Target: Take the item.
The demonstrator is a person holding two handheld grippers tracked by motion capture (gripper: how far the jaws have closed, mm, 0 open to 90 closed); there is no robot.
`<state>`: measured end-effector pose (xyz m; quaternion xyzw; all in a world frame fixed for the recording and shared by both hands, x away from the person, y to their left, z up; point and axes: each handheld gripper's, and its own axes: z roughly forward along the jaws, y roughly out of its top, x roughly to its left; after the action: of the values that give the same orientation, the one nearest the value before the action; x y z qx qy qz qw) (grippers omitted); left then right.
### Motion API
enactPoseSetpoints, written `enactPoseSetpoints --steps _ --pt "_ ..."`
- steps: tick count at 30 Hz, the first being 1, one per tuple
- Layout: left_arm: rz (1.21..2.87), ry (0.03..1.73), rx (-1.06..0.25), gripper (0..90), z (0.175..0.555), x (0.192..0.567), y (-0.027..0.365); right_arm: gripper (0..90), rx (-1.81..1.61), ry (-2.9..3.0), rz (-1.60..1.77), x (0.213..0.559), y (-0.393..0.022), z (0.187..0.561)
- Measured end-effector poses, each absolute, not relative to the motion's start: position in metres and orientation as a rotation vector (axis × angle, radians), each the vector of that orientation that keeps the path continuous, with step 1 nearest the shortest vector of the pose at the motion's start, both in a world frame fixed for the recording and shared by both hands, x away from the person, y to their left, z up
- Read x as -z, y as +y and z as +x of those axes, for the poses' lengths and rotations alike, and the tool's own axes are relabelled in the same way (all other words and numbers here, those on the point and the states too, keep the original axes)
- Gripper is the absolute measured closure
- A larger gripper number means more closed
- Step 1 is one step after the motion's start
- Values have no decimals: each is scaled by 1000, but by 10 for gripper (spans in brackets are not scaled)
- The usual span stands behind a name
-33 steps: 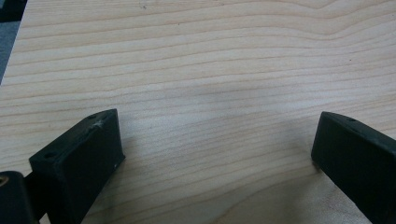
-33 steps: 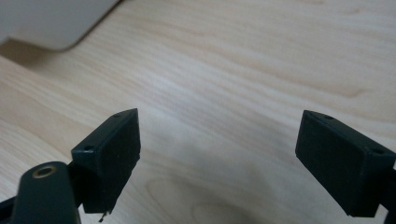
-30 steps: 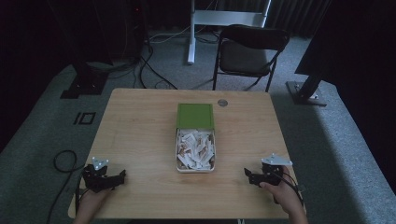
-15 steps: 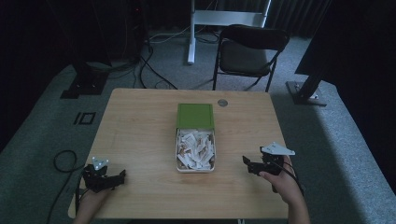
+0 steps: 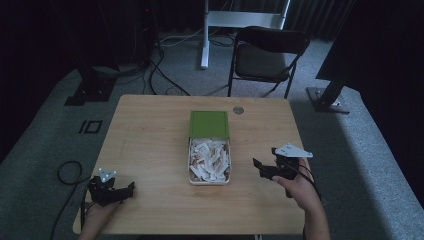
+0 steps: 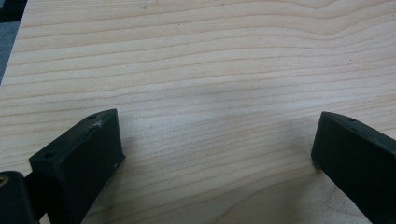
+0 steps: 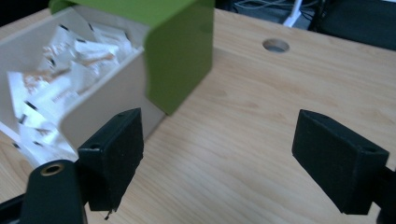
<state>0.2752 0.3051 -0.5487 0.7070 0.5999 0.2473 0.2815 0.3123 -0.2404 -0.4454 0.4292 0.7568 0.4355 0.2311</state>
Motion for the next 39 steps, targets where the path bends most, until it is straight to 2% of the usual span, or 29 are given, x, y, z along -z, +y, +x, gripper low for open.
enactPoseSetpoints --steps 16,39 --pt "1892 1608 -663 27 275 549 305 165 -1264 2129 1061 423 -199 328" --pt "1894 1607 -664 27 275 549 305 166 -1269 2206 982 419 -153 342"
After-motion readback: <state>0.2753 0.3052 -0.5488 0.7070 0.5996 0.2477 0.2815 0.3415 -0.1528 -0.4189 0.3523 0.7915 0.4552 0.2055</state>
